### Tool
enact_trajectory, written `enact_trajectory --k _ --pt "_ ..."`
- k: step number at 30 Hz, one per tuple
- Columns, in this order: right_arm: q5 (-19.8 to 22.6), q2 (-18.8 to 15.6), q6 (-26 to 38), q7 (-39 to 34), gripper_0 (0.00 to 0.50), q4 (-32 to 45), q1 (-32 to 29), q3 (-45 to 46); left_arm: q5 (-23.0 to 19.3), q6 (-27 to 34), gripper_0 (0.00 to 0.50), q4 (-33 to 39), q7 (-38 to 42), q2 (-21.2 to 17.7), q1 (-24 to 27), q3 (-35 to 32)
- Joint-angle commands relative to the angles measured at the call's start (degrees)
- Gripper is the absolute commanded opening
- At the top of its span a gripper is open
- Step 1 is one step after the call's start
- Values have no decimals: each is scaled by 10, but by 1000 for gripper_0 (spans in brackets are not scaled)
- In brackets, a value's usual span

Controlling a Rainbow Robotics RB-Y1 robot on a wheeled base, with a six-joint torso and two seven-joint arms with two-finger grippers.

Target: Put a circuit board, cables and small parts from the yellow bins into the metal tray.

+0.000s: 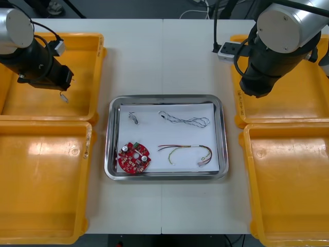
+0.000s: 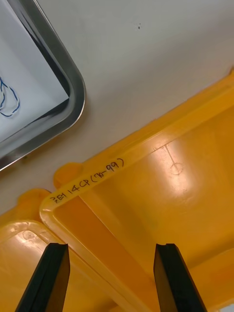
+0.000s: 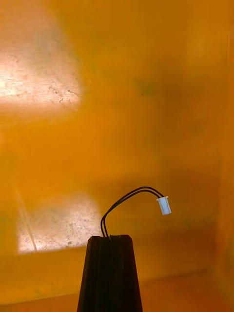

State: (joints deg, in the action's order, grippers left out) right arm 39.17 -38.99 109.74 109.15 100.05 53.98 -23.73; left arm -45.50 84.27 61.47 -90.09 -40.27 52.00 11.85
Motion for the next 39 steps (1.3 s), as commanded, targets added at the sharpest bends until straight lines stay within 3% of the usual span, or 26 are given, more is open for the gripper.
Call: enact_trajectory --k 1,12,24,30,39 --pt "-5 -21 3 -31 500 -20 29 37 -3 25 0 36 -46 -33 21 -34" --pt "-5 -29 3 -66 500 -79 26 101 1 38 0 41 -46 -37 32 -40" --pt "8 -59 3 -211 500 -79 -28 186 7 33 0 38 -39 -36 27 -14" --pt "14 -73 3 -216 500 -79 -62 242 11 -29 0 36 -33 -35 -3 13" --pt "26 -95 3 -226 500 -65 -114 307 15 -31 0 23 -34 -31 -5 14"
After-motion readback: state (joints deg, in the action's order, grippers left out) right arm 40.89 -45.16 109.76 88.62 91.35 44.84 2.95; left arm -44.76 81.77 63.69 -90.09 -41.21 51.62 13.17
